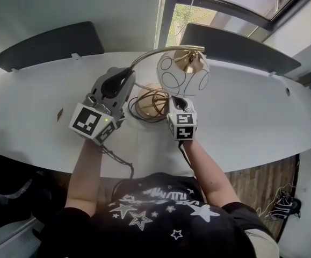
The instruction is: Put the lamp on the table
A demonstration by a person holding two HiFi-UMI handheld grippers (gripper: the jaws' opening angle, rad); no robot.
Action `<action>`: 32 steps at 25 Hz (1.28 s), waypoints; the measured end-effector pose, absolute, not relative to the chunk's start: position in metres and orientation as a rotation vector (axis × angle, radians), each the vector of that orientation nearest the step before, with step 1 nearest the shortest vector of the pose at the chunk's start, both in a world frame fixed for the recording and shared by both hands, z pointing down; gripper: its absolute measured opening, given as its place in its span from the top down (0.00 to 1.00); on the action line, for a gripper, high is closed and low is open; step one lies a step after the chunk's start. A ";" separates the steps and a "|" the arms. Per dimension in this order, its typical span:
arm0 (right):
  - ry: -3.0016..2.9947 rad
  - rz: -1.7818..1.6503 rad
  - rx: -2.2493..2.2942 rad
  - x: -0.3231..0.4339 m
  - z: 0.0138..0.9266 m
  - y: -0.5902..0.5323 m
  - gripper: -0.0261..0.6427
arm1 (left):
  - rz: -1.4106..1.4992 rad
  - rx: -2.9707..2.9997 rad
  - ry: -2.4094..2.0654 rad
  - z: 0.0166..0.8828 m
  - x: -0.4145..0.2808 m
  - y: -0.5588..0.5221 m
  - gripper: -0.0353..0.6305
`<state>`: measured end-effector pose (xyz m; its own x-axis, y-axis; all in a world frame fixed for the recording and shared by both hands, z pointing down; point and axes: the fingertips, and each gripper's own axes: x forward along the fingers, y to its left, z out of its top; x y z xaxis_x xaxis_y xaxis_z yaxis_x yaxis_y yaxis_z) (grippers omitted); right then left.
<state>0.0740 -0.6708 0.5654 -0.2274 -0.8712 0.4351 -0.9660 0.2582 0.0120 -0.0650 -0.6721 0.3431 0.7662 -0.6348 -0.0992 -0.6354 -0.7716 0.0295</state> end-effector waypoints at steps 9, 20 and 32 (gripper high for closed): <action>-2.172 0.481 1.638 0.080 0.570 -0.668 0.89 | 0.152 -2.954 1.098 0.344 -0.063 -0.674 0.90; -2.259 0.427 1.630 0.088 0.537 -0.649 0.70 | 0.115 -2.833 1.233 0.337 -0.067 -0.673 0.89; -2.368 0.308 1.703 0.066 0.490 -0.589 0.62 | 0.154 -2.800 1.258 0.322 -0.093 -0.609 0.75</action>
<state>0.0663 -0.5893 0.4897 -0.3117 -0.9056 0.2877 -0.9490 0.3116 -0.0474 -0.0931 -0.6085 0.3222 0.6605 -0.7414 -0.1189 -0.7482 -0.6632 -0.0209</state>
